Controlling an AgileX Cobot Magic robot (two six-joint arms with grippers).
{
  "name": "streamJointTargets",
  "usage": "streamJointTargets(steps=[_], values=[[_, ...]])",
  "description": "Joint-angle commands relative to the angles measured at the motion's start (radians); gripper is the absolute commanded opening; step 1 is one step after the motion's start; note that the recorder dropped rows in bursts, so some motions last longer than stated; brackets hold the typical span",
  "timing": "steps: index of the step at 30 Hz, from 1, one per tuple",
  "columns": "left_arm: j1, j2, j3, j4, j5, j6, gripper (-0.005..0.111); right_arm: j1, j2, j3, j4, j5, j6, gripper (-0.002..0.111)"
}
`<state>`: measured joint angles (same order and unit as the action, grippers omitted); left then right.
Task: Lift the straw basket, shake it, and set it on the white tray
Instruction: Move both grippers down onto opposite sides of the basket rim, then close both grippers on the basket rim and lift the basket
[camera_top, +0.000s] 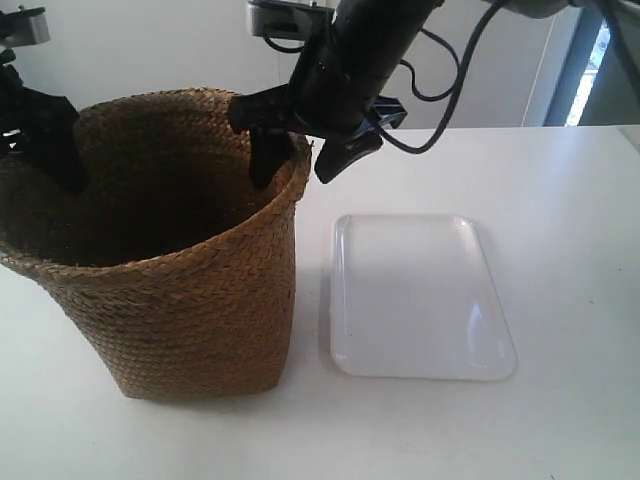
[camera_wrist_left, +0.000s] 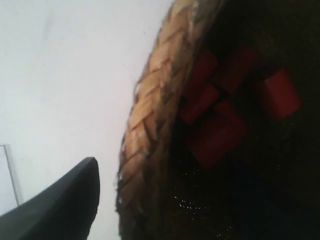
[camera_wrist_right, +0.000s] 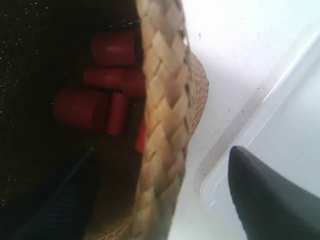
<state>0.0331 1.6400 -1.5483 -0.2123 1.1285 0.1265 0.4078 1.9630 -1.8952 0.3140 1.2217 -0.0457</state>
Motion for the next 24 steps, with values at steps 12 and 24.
streamJointTargets(steps=[12,24], values=[[0.001,0.032,0.048,-0.056,0.013,0.055,0.006,-0.001,0.058,-0.002,0.005,-0.001,-0.014,0.018],[-0.041,-0.139,0.048,-0.251,-0.252,0.189,0.000,-0.001,-0.085,-0.002,-0.210,-0.139,-0.018,0.000]])
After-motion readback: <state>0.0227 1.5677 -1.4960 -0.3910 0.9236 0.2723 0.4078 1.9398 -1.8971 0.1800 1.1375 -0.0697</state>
